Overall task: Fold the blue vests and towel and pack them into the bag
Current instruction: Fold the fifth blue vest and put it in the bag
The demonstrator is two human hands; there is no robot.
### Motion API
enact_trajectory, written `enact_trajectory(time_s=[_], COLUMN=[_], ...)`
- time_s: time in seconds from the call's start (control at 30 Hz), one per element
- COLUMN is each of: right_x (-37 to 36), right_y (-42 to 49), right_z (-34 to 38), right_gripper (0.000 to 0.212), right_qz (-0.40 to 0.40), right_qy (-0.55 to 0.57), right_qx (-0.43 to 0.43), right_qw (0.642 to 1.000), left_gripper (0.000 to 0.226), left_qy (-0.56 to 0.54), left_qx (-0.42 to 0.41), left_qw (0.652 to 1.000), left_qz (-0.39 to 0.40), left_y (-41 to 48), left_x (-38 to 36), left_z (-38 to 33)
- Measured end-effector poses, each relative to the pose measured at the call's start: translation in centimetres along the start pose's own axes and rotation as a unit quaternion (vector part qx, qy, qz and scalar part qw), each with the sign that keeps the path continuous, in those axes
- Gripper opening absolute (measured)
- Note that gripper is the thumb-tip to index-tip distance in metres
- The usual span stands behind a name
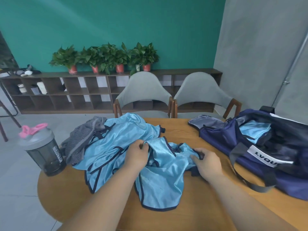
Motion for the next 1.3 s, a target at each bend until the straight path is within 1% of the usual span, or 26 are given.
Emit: enact_trajectory(time_s=[0.03, 0.1, 0.13, 0.2, 0.23, 0.27, 0.3, 0.37, 0.4, 0.53, 0.6, 0.63, 0.67, 0.7, 0.73, 0.8, 0.87, 0.9, 0.97, 1.03, 1.1, 1.13, 1.17, 1.2, 1.23, 1.3], right_x=[0.3, 0.5, 0.6, 1.4, 2.0, 2.7, 3.4, 4.9, 5.7, 8.4, 9.5, 10.0, 10.5, 11.0, 11.3, 11.8, 12.3, 12.6, 12.9, 12.6, 12.4, 12.2, 11.6, 11.0, 10.1, 7.5], right_y=[0.2, 0.7, 0.8, 0.7, 0.7, 0.7, 0.7, 0.9, 1.2, 2.3, 2.9, 3.1, 3.1, 3.0, 3.1, 2.9, 2.6, 2.5, 3.2, 5.1, 8.2, 9.1, 9.4, 9.2, 8.8, 6.6], right_z=[0.0, -0.1, 0.3, 1.3, 1.9, 2.5, 3.1, 4.1, 4.5, 6.3, 7.4, 8.1, 8.9, 9.7, 10.4, 11.7, 12.8, 13.4, 14.7, 15.9, 16.7, 17.0, 17.3, 17.2, 16.6, 14.4], right_gripper=[0.025, 0.025, 0.028, 0.036, 0.037, 0.038, 0.039, 0.04, 0.04, 0.039, 0.036, 0.034, 0.032, 0.029, 0.025, 0.02, 0.022, 0.024, 0.028, 0.029, 0.038, 0.047, 0.053, 0.058, 0.061, 0.059], right_qz=[-0.004, 0.004, 0.014, 0.018, 0.015, 0.01, 0.005, -0.01, -0.013, 0.032, 0.04, 0.037, 0.032, 0.036, 0.049, 0.114, 0.188, 0.21, 0.227, 0.184, 0.089, 0.057, 0.044, 0.029, 0.013, 0.034], right_qy=[0.012, 0.078, 0.11, 0.153, 0.169, 0.181, 0.193, 0.205, 0.202, 0.132, 0.082, 0.063, 0.054, 0.055, 0.06, 0.118, 0.221, 0.262, 0.313, 0.386, 0.465, 0.447, 0.381, 0.266, 0.151, 0.007], right_qx=[-0.007, -0.026, -0.029, -0.021, -0.01, 0.004, 0.019, 0.04, 0.046, 0.072, 0.087, 0.094, 0.099, 0.104, 0.105, 0.086, 0.042, 0.016, -0.02, -0.055, -0.063, -0.048, -0.028, -0.003, 0.031, 0.099], right_qw=[1.0, 0.997, 0.993, 0.988, 0.985, 0.983, 0.981, 0.978, 0.978, 0.988, 0.992, 0.993, 0.993, 0.992, 0.991, 0.983, 0.956, 0.942, 0.922, 0.902, 0.879, 0.892, 0.923, 0.964, 0.988, 0.994], left_gripper=[0.016, 0.047, 0.062, 0.079, 0.077, 0.065, 0.05, 0.023, 0.018, 0.033, 0.019, 0.019, 0.029, 0.032, 0.028, 0.023, 0.024, 0.024, 0.022, 0.026, 0.04, 0.056, 0.078, 0.093, 0.098, 0.084], left_qy=[-0.016, -0.011, 0.032, 0.192, 0.266, 0.313, 0.316, 0.233, 0.185, 0.005, -0.066, -0.096, -0.114, -0.129, -0.152, -0.209, -0.265, -0.274, -0.282, -0.315, -0.343, -0.327, -0.279, -0.211, -0.136, 0.008], left_qx=[-0.016, -0.106, -0.148, -0.207, -0.209, -0.197, -0.181, -0.15, -0.145, -0.113, -0.095, -0.091, -0.086, -0.082, -0.074, -0.041, 0.009, 0.019, 0.03, 0.055, 0.061, 0.056, 0.056, 0.061, 0.043, -0.078], left_qw=[1.0, 0.994, 0.986, 0.95, 0.931, 0.919, 0.925, 0.958, 0.97, 0.994, 0.993, 0.991, 0.99, 0.988, 0.986, 0.976, 0.956, 0.948, 0.941, 0.94, 0.937, 0.943, 0.959, 0.975, 0.989, 0.996], left_qz=[0.002, 0.03, 0.066, 0.132, 0.138, 0.132, 0.111, 0.077, 0.069, 0.002, -0.001, -0.001, -0.004, -0.007, 0.0, 0.054, 0.126, 0.162, 0.187, 0.123, 0.036, 0.016, 0.0, -0.018, -0.04, -0.051], left_y=[-0.2, -1.3, -1.9, -3.0, -3.3, -3.5, -3.4, -2.8, -2.6, -2.1, -2.2, -2.2, -2.2, -2.2, -2.1, -2.0, -2.1, -2.4, -1.5, 1.3, 4.8, 6.3, 7.4, 8.0, 8.0, 6.4], left_x=[0.2, 0.4, 0.1, -1.1, -1.7, -2.0, -1.9, -1.4, -0.8, 2.9, 4.8, 5.6, 6.4, 7.0, 7.4, 8.2, 8.7, 8.9, 9.1, 9.4, 10.0, 10.1, 10.1, 9.6, 9.0, 6.7], left_z=[-0.1, -1.0, -1.3, -1.4, -0.9, -0.4, -0.2, -0.2, -0.7, -4.2, -6.4, -7.2, -7.9, -8.6, -9.2, -10.5, -11.7, -12.5, -13.9, -15.2, -16.2, -16.5, -16.3, -15.6, -14.6, -12.0])
Point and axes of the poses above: each hand's wrist, its own y-axis towards the middle knuckle, its own x-axis out of the back of the hand, z = x × y, the point moved 4 cm from there along y, towards the middle knuckle, and after that the axes turned 6 degrees about y, right-handed, at the moved point
